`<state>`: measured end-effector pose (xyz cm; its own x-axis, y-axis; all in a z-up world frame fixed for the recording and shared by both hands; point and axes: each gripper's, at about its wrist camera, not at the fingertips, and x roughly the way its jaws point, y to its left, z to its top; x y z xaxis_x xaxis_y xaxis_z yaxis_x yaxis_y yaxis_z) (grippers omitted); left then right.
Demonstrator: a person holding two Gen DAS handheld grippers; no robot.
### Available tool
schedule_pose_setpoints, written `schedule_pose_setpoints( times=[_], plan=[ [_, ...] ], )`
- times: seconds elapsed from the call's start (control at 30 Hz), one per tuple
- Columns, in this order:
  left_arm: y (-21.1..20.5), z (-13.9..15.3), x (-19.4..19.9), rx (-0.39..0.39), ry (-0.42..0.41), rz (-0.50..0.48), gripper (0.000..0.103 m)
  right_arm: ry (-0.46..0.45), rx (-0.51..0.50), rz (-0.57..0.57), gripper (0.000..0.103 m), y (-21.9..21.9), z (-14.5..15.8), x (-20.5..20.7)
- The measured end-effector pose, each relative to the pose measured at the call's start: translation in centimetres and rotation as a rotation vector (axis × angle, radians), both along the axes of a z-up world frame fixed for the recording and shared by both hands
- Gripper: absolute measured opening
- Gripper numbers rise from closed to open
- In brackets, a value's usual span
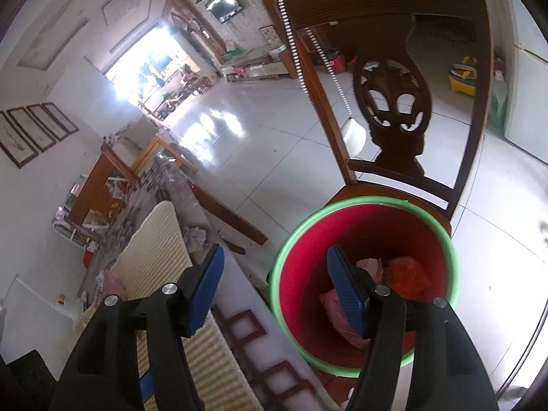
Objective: Collect trash
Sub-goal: 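Carry both bags to the red bucket and open both tools, then grasp the white milk carton with the left tool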
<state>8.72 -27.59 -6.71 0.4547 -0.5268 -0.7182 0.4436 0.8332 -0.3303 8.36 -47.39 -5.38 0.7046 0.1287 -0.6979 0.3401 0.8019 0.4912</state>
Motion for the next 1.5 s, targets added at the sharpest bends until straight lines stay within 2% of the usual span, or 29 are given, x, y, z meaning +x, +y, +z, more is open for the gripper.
schedule_pose_setpoints(
  times=[0.2, 0.37, 0.43, 0.47, 0.57, 0.63, 0.77, 0.83, 0.9, 1.0, 1.1, 1.3, 1.37, 1.5],
  plan=[
    [6.3, 0.3, -1.2, 0.038, -0.038, 0.095, 0.072, -0.004, -0.037, 0.088, 0.067, 3.7, 0.6, 1.3],
    [14.5, 0.9, -1.1, 0.099, -0.059, 0.227, 0.073, 0.004, -0.050, 0.148, 0.067, 6.2, 0.7, 2.1],
    [18.4, 1.6, -0.7, 0.155, -0.086, 0.277, 0.073, 0.014, -0.048, 0.176, 0.067, 7.3, 0.5, 2.5],
    [20.4, 1.8, -0.4, 0.193, -0.094, 0.291, 0.076, 0.020, -0.046, 0.192, 0.067, 8.0, 0.4, 2.7],
    [26.1, 2.2, 0.9, 0.323, -0.105, 0.333, 0.077, 0.033, -0.044, 0.239, 0.068, 10.0, 0.3, 3.1],
    [30.2, 1.8, 2.1, 0.375, -0.065, 0.372, 0.077, 0.041, -0.048, 0.282, 0.068, 11.7, 0.1, 3.4],
    [36.3, -0.4, 4.3, 0.340, 0.074, 0.453, 0.077, 0.058, -0.049, 0.347, 0.068, 14.1, -0.2, 3.9],
    [38.2, -1.8, 5.3, 0.353, 0.134, 0.460, 0.077, 0.066, -0.049, 0.367, 0.069, 14.8, -0.4, 4.0],
    [38.9, -2.9, 6.1, 0.374, 0.164, 0.433, 0.077, 0.079, -0.047, 0.383, 0.072, 15.3, -0.7, 4.1],
    [39.2, -3.6, 6.7, 0.433, 0.138, 0.400, 0.080, 0.094, -0.051, 0.388, 0.073, 15.5, -1.0, 4.2],
    [39.6, -4.3, 7.3, 0.446, 0.116, 0.414, 0.089, 0.097, -0.054, 0.384, 0.073, 15.6, -1.0, 4.2],
    [40.1, -5.8, 7.9, 0.502, 0.160, 0.411, 0.091, 0.110, -0.074, 0.420, 0.073, 16.7, -1.3, 4.5],
    [40.0, -5.6, 7.7, 0.508, 0.163, 0.404, 0.083, 0.113, -0.082, 0.430, 0.073, 17.2, -1.4, 4.5],
    [40.3, -4.7, 6.5, 0.437, 0.204, 0.429, 0.066, 0.114, -0.084, 0.444, 0.073, 17.7, -1.5, 4.4]
  ],
)
